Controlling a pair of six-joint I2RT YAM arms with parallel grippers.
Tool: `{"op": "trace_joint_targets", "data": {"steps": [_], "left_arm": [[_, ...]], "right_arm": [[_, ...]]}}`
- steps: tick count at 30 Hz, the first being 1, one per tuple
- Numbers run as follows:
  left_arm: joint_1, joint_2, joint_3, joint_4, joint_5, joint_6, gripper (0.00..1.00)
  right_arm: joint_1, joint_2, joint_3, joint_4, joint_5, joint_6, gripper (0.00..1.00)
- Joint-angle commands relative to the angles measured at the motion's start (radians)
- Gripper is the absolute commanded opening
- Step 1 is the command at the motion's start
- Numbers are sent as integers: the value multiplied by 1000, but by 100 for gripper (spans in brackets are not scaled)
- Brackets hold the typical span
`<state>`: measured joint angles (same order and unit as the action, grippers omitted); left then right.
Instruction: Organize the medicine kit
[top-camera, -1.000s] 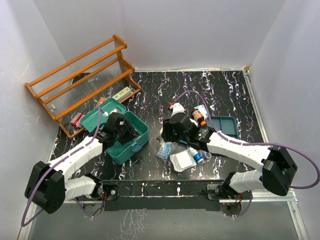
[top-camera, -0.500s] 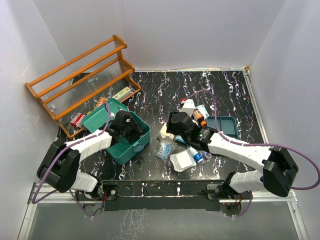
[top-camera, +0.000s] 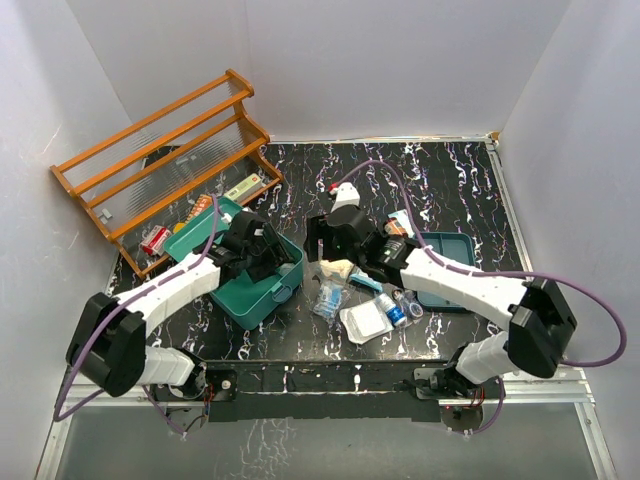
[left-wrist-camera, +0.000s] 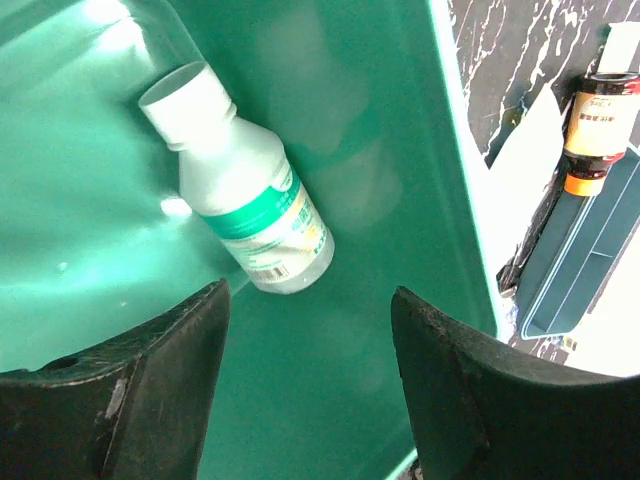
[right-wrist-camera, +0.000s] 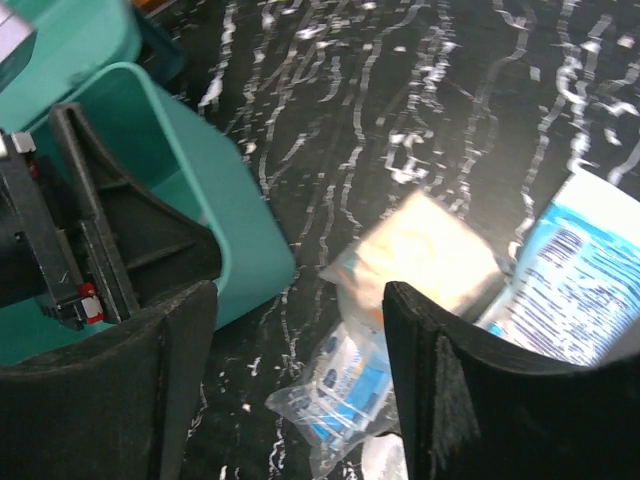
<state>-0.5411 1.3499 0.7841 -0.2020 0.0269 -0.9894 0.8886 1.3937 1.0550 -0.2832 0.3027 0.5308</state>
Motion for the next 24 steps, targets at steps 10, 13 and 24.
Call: {"op": "trace_joint_targets", "data": {"steps": [10,13,24], "left_arm": [[8,-227,109,-262,-246,118,60],[13,-230,146,-262,-255,197,60],[27,-115,137,-162,-164,294,63]], "right_arm": [[-23,203,197,8,-325,-116,61],[-25,223,206,-16,-266,-92,58],[-39,268,223,-130,-90,-91,43]]}}
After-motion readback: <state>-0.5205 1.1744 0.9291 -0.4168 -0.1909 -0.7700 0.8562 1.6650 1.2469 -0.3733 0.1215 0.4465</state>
